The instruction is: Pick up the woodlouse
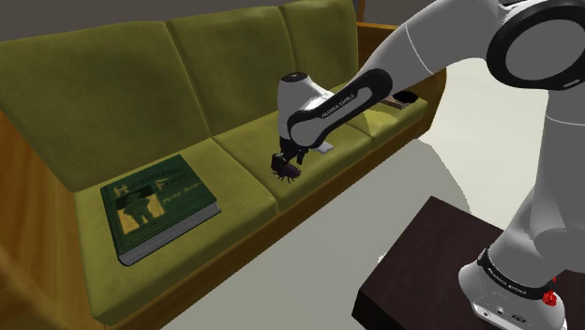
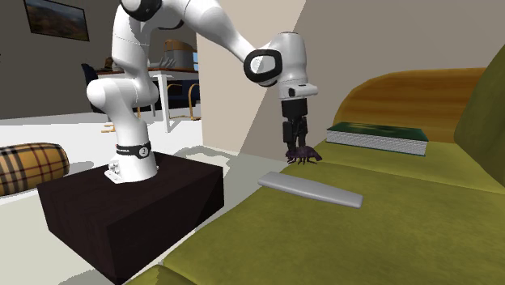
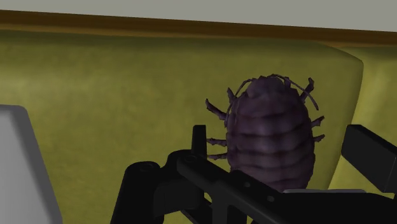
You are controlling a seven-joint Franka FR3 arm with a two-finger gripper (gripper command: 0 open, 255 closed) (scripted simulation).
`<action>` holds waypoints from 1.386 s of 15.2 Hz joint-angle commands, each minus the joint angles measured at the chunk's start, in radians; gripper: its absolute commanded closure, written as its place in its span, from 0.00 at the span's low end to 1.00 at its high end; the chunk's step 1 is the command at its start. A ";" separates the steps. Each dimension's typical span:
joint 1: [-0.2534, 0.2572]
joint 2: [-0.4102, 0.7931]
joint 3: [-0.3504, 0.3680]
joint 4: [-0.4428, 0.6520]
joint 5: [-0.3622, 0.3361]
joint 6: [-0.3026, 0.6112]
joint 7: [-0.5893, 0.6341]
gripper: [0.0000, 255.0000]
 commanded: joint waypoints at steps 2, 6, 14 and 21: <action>0.000 0.005 -0.001 -0.005 -0.002 0.010 0.001 1.00; 0.000 0.004 -0.001 -0.005 -0.002 0.010 0.001 1.00; -0.002 -0.018 0.003 0.004 0.006 -0.022 -0.004 1.00; -0.006 -0.067 0.009 0.036 0.022 -0.101 -0.017 1.00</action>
